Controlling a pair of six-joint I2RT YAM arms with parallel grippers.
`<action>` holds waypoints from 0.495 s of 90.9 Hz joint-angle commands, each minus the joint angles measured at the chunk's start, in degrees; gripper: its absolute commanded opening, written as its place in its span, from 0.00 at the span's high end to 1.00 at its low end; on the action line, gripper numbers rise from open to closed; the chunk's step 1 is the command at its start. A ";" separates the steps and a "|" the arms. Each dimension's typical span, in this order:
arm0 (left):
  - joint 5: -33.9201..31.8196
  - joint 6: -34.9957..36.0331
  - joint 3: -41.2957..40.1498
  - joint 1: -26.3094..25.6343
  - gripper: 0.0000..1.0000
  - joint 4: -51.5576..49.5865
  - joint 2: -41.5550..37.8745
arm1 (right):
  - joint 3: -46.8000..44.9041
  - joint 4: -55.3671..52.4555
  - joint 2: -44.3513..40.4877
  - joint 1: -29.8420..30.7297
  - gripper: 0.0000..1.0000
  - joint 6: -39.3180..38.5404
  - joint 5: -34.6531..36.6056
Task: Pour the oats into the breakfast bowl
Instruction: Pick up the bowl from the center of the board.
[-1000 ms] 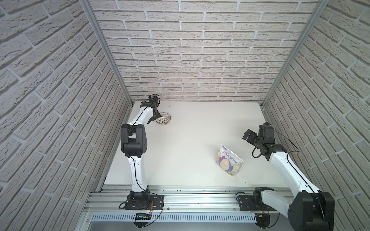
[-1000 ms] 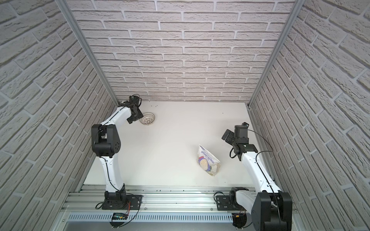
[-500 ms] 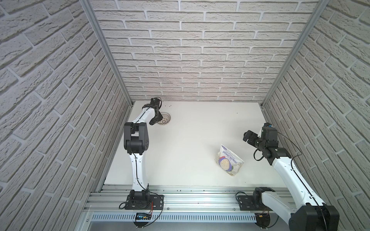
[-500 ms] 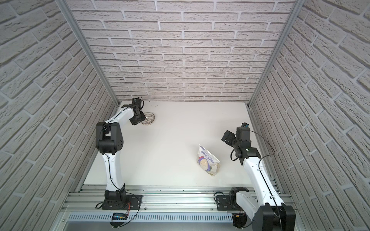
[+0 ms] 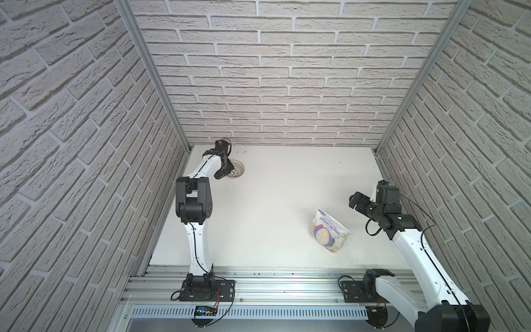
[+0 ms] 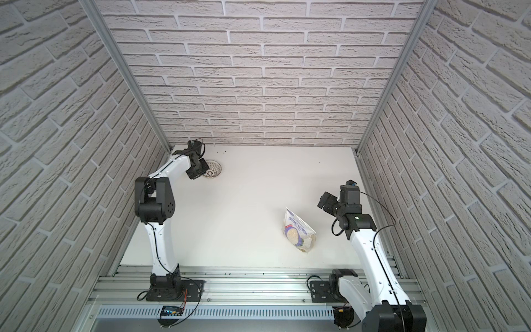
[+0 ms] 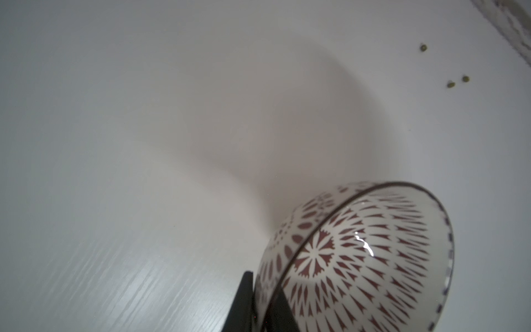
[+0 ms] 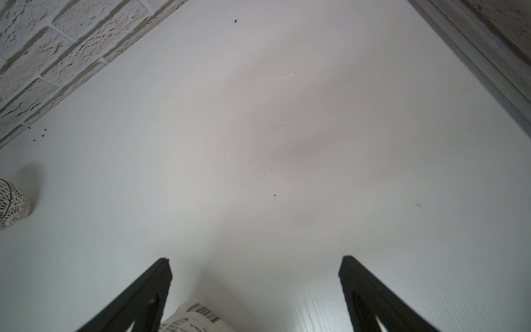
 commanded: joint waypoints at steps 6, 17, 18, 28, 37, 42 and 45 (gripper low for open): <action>2.19 -1.32 -6.02 -1.11 1.00 -2.93 -13.10 | 4.25 -2.26 -1.26 0.18 0.05 0.67 -3.29; 3.79 -3.67 -18.24 -7.61 1.00 2.29 -25.43 | 6.40 -4.27 -1.64 0.39 0.05 -0.05 -5.37; 3.88 -3.73 -19.47 -8.57 1.00 2.67 -26.35 | 6.62 -4.37 -1.71 0.40 0.05 -0.14 -5.56; 3.81 -5.30 -27.34 -19.28 1.00 3.63 -33.98 | 8.51 -6.89 -2.16 0.66 0.05 -1.47 -7.34; 3.26 -8.68 -33.88 -28.03 1.00 5.07 -39.34 | 10.24 -9.41 -3.12 0.83 0.05 -2.80 -8.17; 3.04 -11.32 -37.38 -31.91 1.00 5.88 -41.92 | 10.88 -10.46 -4.11 0.94 0.05 -3.30 -8.75; 3.20 -13.04 -39.55 -33.88 1.00 6.49 -43.34 | 11.18 -10.96 -4.76 0.96 0.05 -3.85 -9.53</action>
